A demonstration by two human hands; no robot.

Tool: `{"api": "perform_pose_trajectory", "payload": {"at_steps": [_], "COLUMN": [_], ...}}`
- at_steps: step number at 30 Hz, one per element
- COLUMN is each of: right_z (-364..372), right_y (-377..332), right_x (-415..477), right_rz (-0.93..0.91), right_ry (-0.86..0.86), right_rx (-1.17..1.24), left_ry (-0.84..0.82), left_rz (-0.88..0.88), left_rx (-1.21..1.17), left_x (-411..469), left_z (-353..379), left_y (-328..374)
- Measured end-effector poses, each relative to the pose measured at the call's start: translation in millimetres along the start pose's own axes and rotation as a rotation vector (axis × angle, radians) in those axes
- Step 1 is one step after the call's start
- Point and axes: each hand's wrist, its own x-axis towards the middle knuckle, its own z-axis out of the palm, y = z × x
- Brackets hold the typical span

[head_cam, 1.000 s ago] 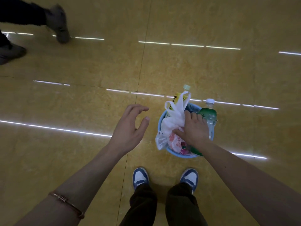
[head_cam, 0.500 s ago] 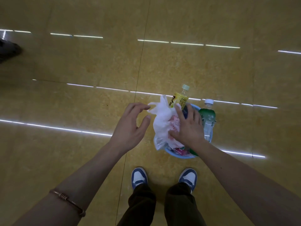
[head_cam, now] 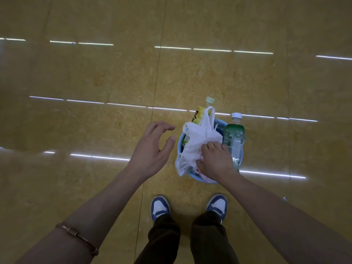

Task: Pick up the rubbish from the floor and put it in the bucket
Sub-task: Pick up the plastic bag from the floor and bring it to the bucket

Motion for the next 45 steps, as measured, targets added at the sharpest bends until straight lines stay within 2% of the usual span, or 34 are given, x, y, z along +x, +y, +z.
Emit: {"api": "perform_pose_trajectory", "payload": {"at_steps": [3,6,9,15,20,23,28,31,39,45], "right_z": [5,8,11,34,43,35,21,19,10,12], "right_y": [1,-1,1,1,-1,-2,3,5,-7,-6], "right_x": [2,5,10,25,31,25,5,4,5,5], "right_rz": [-0.016,-0.036,-0.047,0.020,0.028,-0.032,-0.077,-0.097,-0.017,-0.043], "right_ry": [-0.172,-0.273,-0.336,-0.522,-0.568,-0.479,-0.058,0.107,0.253,0.253], "right_rx": [0.032,0.036,0.070,0.322,0.472,0.434,0.176,0.119,0.264,0.225], "left_ry": [-0.003,-0.003,-0.011,-0.013,-0.012,-0.008,-0.025,-0.027,-0.027,-0.013], "left_rz": [0.002,-0.010,-0.002,-0.011,-0.009,-0.009,0.007,0.019,0.023,0.010], "left_rx": [0.003,0.004,0.003,-0.013,-0.013,-0.009,-0.015,-0.011,0.005,-0.010], "left_x": [2,2,1,1,2,3,0,2,4,5], "left_z": [-2,-2,1,5,6,7,11,10,8,6], "left_y": [-1,-4,-4,-12,-16,-18,-13,-9,-7,-6]}}
